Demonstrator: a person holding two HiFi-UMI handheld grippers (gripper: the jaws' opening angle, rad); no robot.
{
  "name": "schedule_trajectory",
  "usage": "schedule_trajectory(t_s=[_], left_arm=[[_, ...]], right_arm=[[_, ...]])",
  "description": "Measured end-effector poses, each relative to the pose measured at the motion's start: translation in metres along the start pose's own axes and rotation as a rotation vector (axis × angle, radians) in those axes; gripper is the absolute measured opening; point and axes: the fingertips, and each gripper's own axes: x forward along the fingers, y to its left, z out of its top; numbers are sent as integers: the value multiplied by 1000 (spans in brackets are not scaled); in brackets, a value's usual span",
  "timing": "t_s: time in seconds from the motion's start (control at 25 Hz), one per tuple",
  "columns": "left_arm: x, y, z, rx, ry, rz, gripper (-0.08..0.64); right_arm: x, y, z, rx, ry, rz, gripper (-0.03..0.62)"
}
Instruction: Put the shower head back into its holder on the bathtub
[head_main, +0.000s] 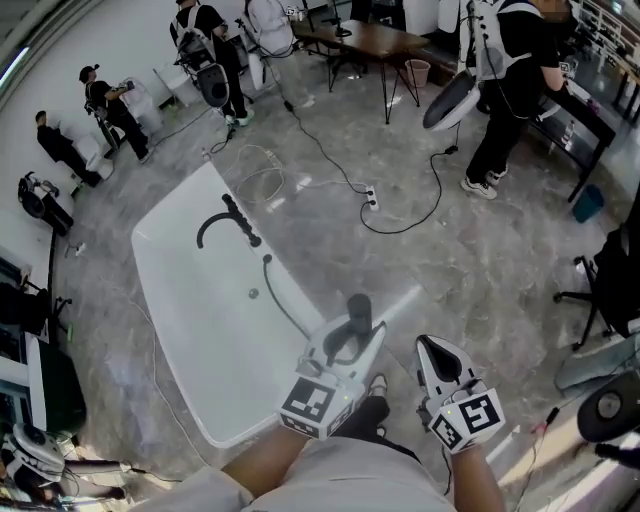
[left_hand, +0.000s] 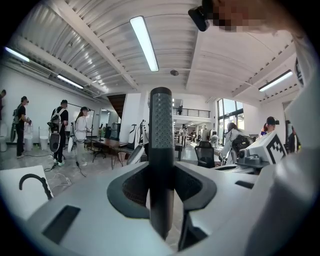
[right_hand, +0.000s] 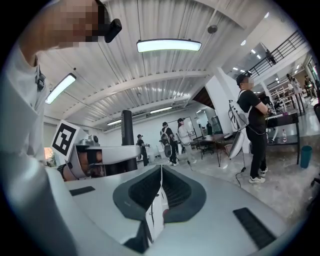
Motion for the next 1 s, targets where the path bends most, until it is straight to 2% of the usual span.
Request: schedule_trajectory(t_s=[0.2, 0.56, 1.0], left_arm=[[38, 42, 10, -6, 2, 51, 124], [53, 116, 24, -34, -24, 210, 124], [63, 208, 27, -123, -30, 574, 124]], right_arm=[[58, -28, 21, -10, 18, 55, 15], [150, -26, 33, -24, 67, 241, 15], [258, -26, 34, -54, 222, 602, 15]])
